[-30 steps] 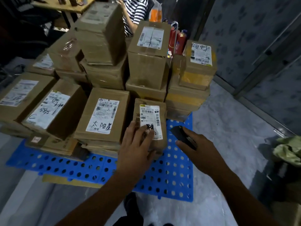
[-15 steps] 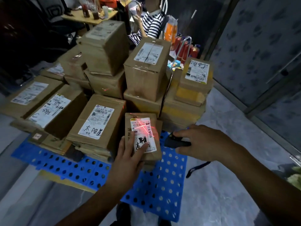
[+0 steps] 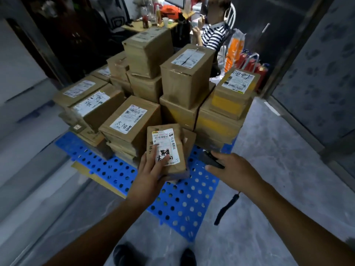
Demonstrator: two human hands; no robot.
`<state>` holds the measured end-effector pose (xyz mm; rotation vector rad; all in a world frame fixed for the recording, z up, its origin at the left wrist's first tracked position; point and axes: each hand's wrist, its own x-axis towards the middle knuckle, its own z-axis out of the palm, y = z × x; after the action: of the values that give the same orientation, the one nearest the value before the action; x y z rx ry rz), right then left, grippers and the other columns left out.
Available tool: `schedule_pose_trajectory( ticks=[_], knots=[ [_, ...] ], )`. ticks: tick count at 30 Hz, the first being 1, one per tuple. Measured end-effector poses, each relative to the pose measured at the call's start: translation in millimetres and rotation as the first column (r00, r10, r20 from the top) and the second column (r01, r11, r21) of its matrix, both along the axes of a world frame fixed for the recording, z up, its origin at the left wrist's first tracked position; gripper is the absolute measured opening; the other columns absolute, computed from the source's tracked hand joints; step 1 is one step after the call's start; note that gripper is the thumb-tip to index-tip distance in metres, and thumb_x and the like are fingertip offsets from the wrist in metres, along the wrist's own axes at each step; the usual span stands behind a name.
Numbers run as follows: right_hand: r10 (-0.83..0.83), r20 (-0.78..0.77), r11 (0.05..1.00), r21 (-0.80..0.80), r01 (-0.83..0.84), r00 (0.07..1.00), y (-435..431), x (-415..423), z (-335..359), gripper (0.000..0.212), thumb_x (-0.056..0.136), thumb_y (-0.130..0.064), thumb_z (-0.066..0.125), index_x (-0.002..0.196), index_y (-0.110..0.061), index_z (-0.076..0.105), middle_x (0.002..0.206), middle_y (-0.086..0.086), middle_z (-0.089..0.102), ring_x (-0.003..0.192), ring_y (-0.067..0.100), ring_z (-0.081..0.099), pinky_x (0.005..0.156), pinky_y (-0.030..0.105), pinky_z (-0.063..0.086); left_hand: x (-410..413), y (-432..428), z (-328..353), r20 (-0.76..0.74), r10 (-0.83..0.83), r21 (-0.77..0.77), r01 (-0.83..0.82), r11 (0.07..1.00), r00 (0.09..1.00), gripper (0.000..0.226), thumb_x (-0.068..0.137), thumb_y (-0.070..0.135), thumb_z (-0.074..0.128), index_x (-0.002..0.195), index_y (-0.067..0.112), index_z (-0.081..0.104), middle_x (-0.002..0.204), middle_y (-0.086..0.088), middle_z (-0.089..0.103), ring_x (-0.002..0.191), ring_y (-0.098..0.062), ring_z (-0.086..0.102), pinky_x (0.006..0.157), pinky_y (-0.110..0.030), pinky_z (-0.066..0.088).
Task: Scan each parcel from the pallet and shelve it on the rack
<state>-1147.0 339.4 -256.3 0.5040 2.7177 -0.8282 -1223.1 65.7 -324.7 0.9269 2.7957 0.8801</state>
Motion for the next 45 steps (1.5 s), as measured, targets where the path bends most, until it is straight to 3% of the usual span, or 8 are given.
schedule_pose_trajectory(
  ticks=[4,8,12,19,24,32,37,45],
  knots=[
    [-0.026,-0.135,0.98,-0.197,-0.001,0.99,-33.3,14.7,-8.2,0.066,0.09,-0.056,0.064,0.15,-0.037,0.042,0.136,-0.004,0.061,0.112,0.014,0.061,0.081,0.023,0.049,26.1,-24.5,17.6,-0.086,-0.043,0.114,0.053,0.992,0.995,0.061,0.097,0.032,0.062,0.155,0.029,0.04,0.173,-0.004,0.002,0.157,-0.039,0.007,0.117,-0.062,0.033],
    [0.106,-0.281,0.981,-0.124,-0.146,0.954,-83.3,2.1,21.8,0.073,0.082,-0.074,0.05,0.149,-0.05,0.034,0.138,-0.002,0.054,0.117,0.017,0.058,0.092,0.039,0.056,19.9,-87.5,54.4,-0.243,-0.02,0.135,0.055,0.989,0.97,0.066,0.093,0.027,0.069,0.151,0.031,0.039,0.172,-0.008,0.008,0.157,-0.04,0.013,0.119,-0.064,0.029],
    [0.234,-0.412,0.958,-0.056,-0.281,0.881,-167.5,-35.2,63.5,0.077,0.08,-0.076,0.046,0.15,-0.047,0.035,0.148,-0.006,0.047,0.134,0.014,0.045,0.105,0.043,0.048,13.3,-177.9,102.0,-0.351,0.105,0.217,-0.029,0.976,0.93,0.065,0.088,0.024,0.079,0.145,0.023,0.048,0.17,-0.012,0.018,0.155,-0.038,0.021,0.113,-0.065,0.038],
    [0.372,-0.612,0.869,-0.034,-0.494,0.697,-397.1,-88.1,98.2,0.068,0.085,-0.068,0.055,0.148,-0.045,0.04,0.14,-0.009,0.053,0.123,0.0,0.048,0.095,0.019,0.045,44.6,-381.9,169.2,-0.379,0.451,0.311,-0.348,0.884,0.808,0.077,0.072,0.051,0.082,0.135,0.012,0.062,0.161,-0.01,0.036,0.146,-0.031,0.041,0.108,-0.052,0.048],
    [0.44,-0.683,0.749,-0.079,-0.658,0.583,-565.9,-96.1,111.0,0.064,0.089,-0.059,0.06,0.148,-0.042,0.043,0.119,0.002,0.058,0.111,0.018,0.055,0.086,0.034,0.049,81.2,-521.5,194.8,-0.448,0.623,0.305,-0.546,0.781,0.641,0.068,0.074,0.038,0.088,0.132,0.011,0.064,0.157,-0.007,0.042,0.142,-0.038,0.043,0.104,-0.062,0.047],
    [0.543,-0.719,0.528,-0.108,-0.842,0.433,-752.9,-120.6,138.6,0.074,0.077,-0.077,0.049,0.145,-0.049,0.042,0.115,-0.012,0.056,0.102,0.002,0.053,0.075,0.009,0.04,103.7,-673.7,209.3,-0.484,0.785,0.384,-0.712,0.588,0.387,0.065,0.077,0.039,0.082,0.132,0.012,0.064,0.155,-0.006,0.045,0.141,-0.034,0.042,0.107,-0.058,0.046],
    [0.561,-0.731,0.456,-0.12,-0.882,0.389,-839.3,-165.5,144.4,0.072,0.083,-0.07,0.053,0.149,-0.043,0.041,0.123,-0.015,0.051,0.106,0.001,0.049,0.078,0.007,0.035,69.1,-750.7,223.8,-0.55,0.782,0.312,-0.796,0.519,0.294,0.066,0.077,0.045,0.076,0.137,0.022,0.059,0.158,-0.002,0.04,0.146,-0.032,0.036,0.108,-0.054,0.047],
    [0.595,-0.723,0.363,-0.149,-0.92,0.352,-951.6,-262.9,151.4,0.062,0.09,-0.059,0.058,0.147,-0.043,0.044,0.133,-0.005,0.059,0.119,0.011,0.055,0.094,0.025,0.045,-19.5,-846.9,241.9,-0.552,0.798,0.214,-0.884,0.415,0.24,0.068,0.077,0.04,0.081,0.139,0.021,0.058,0.16,-0.001,0.038,0.15,-0.033,0.029,0.108,-0.058,0.047]
  ],
)
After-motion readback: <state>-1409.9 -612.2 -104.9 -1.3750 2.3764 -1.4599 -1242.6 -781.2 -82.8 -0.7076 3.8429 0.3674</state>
